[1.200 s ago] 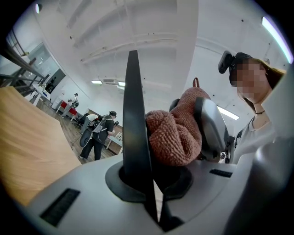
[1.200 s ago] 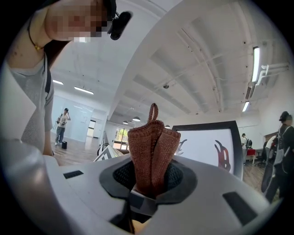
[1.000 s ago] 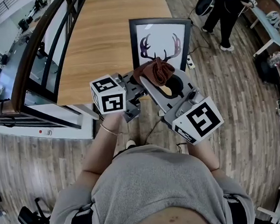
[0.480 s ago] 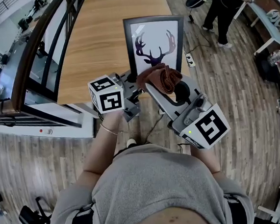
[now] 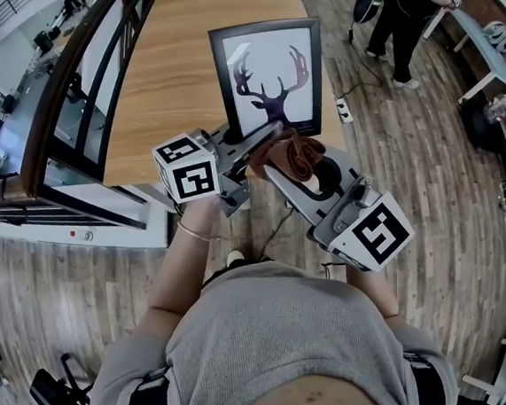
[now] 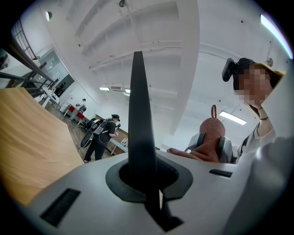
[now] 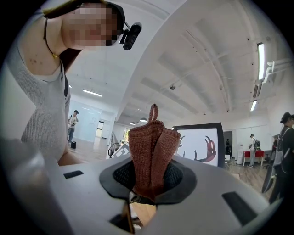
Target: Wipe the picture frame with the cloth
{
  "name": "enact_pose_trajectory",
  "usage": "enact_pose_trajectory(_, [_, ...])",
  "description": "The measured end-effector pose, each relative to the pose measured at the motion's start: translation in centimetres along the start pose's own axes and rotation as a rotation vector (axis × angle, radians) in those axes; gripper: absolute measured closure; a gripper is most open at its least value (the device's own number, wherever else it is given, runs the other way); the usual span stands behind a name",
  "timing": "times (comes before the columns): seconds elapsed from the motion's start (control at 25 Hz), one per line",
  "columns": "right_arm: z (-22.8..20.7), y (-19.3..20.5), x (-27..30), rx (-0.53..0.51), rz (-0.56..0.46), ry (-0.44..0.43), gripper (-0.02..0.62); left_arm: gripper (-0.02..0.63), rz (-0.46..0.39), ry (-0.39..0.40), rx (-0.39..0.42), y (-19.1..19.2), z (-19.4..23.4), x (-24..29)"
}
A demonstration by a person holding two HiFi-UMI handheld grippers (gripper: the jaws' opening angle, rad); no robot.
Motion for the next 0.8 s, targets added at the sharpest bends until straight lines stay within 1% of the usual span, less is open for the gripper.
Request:
enact_pose_trajectory(0.12, [-0.2,-0.2,-0.5,0.007,0.000,-0.025,0.499,0.583,-0.011,-0.001,-0.017,0.1,0.0,0.0])
enact_pose_trajectory(0.2, [-0.7,-0.8,-0.8,0.006,-0.022,-0.026,0.499,0.583,-0.026,0.002,-0.040,0.1,-0.1,0.0])
enact_pose_trajectory(0.28, [-1.7,-2.2,-1.0,-0.030,-0.073,0.028,0.499,0.583,-0.025,-0.005,-0.043,0.2,-0.1,0.0])
enact_pose_trajectory(0.32, [-2.3,-3.0,-1.0,-0.070,-0.111,0.078,0.499,0.583,-0.017,-0.010,-0.036,0.1,-0.1,0.0])
enact_pose_trajectory(0.4, [-3.4,-4.7,-0.6,-0.187,-0.196,0.197,0.499,0.583,0.001,-0.011,-0.027,0.2,0.0,0.1])
enact_pose_trajectory(0.48, [-4.4,-5.9,0.3,-0.275,-0.270,0.283,0.499,0.583,0.013,-0.002,-0.024,0.1,0.0,0.0])
enact_pose_trajectory(0.56, [-5.4,-7.1,1.6,-0.304,-0.330,0.319,0.499,0.583,0.022,0.010,-0.024,0.0,-0.1,0.0])
enact_pose_trajectory(0.64, [-6.4,-8.3,2.8,-0.321,-0.371,0.334,0.499,0.583,0.031,0.021,-0.024,-0.2,-0.2,0.0])
enact_pose_trajectory(0.8, [-7.7,-10.1,4.9,-0.366,-0.400,0.364,0.499,0.583,0.048,0.024,-0.013,-0.6,-0.6,-0.1])
Point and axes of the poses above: the fingertips, and each gripper's own axes: x forward along the fingers, z to its left, y out of its underside, the point moved 10 cm from there along -x, backward along the fingers, and after that the axes turned 9 degrees about -z, right-handed, at the moved point
